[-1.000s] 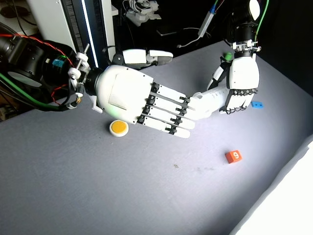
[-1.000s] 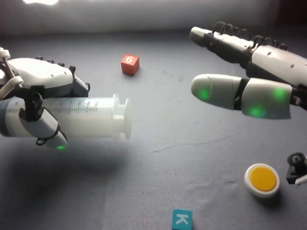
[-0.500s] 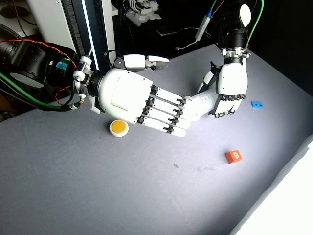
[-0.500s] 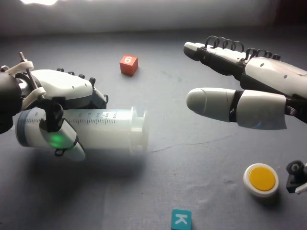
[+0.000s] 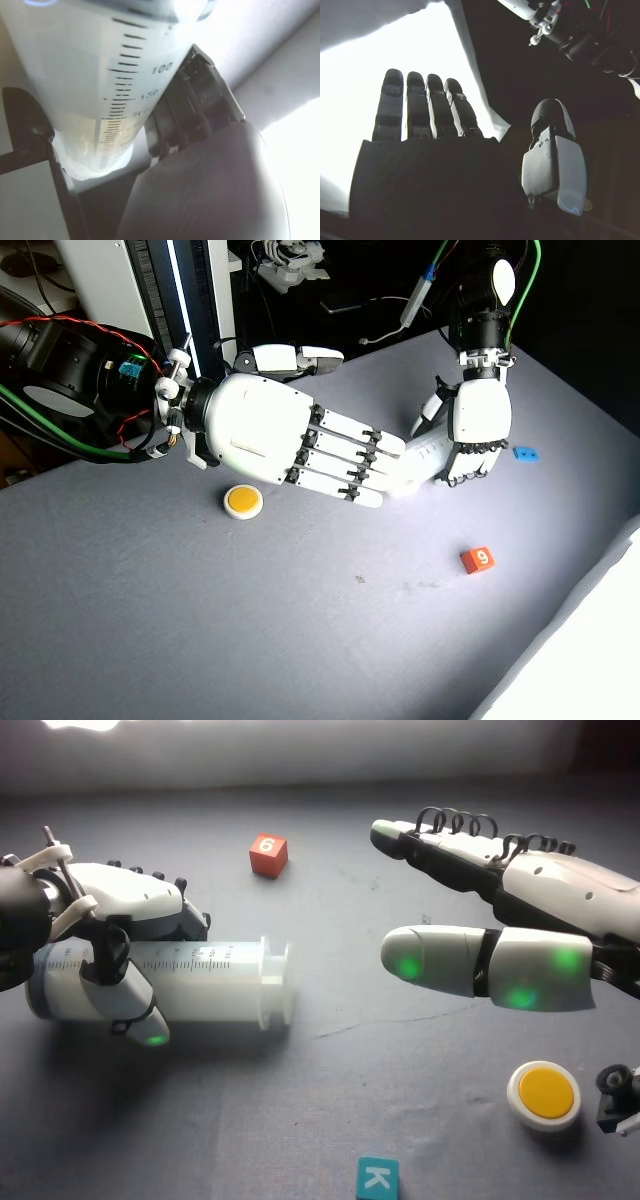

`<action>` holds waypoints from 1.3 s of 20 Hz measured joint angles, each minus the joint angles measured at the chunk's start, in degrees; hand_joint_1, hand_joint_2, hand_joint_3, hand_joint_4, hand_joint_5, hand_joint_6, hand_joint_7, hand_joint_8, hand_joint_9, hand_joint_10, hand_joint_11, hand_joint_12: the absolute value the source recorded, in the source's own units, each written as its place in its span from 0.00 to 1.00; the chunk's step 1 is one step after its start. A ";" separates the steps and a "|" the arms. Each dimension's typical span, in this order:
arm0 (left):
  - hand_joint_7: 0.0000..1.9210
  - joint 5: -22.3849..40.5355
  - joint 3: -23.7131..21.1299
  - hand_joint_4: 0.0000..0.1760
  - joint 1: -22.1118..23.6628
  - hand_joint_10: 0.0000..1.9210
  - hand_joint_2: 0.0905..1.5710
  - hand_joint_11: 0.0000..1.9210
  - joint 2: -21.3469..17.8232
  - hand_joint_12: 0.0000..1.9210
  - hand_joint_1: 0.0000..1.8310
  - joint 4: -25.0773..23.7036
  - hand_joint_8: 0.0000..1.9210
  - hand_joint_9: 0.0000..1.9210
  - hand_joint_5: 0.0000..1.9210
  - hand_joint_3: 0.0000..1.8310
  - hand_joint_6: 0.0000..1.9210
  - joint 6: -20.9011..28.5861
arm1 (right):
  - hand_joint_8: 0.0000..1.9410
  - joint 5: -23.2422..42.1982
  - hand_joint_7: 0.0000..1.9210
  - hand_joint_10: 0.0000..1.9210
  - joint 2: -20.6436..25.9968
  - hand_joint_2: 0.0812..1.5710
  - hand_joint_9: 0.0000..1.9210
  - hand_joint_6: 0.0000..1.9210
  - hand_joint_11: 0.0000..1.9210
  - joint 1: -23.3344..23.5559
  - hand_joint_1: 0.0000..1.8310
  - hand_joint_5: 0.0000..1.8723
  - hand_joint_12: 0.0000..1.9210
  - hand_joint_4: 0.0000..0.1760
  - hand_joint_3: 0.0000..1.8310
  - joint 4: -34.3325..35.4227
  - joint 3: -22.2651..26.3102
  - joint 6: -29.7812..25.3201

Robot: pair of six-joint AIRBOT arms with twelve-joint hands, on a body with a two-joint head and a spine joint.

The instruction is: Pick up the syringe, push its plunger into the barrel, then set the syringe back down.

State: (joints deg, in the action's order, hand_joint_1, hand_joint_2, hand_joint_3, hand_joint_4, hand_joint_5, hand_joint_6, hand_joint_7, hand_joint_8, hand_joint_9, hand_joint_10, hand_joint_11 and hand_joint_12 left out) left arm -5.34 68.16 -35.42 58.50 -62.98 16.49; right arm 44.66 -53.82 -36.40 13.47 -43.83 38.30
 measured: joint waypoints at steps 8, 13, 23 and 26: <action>0.32 -0.68 -0.26 0.00 -0.48 0.51 0.65 0.11 0.00 0.84 0.41 0.02 0.31 0.26 0.25 0.00 0.25 0.09 | 0.00 0.98 0.00 0.00 0.00 0.68 0.00 0.00 0.00 -0.28 0.00 0.02 0.00 0.00 0.00 -0.81 0.17 0.00; 0.32 -0.66 -0.26 0.00 -0.48 0.46 0.64 0.11 -0.09 0.78 0.41 0.02 0.26 0.26 0.24 0.00 0.23 0.09 | 0.00 1.36 0.00 0.00 0.00 0.68 0.00 0.00 0.00 -0.28 0.00 0.02 0.00 0.00 0.00 -0.90 0.17 -0.02; 0.33 -0.22 -0.44 0.00 -0.39 0.34 0.61 0.06 -0.83 0.77 0.35 0.02 0.09 0.24 0.22 0.00 0.11 0.09 | 0.00 1.40 0.00 0.00 0.00 0.67 0.00 0.00 0.00 -0.28 0.00 0.01 0.00 0.00 0.00 -1.33 0.17 -0.02; 0.28 -0.72 -0.52 0.00 -0.33 0.28 0.60 0.00 -0.92 0.76 0.32 0.02 0.04 0.19 0.18 0.00 0.07 0.07 | 0.00 1.42 0.00 0.00 0.02 0.67 0.00 0.00 0.00 -0.28 0.00 0.01 0.00 0.00 0.00 -1.51 0.17 -0.02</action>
State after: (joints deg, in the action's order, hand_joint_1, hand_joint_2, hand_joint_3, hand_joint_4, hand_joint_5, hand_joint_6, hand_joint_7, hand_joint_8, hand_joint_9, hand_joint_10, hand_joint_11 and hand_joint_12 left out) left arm -6.07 67.64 -35.75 57.58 -62.96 16.56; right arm 46.09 -53.80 -36.69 11.97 -43.66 38.28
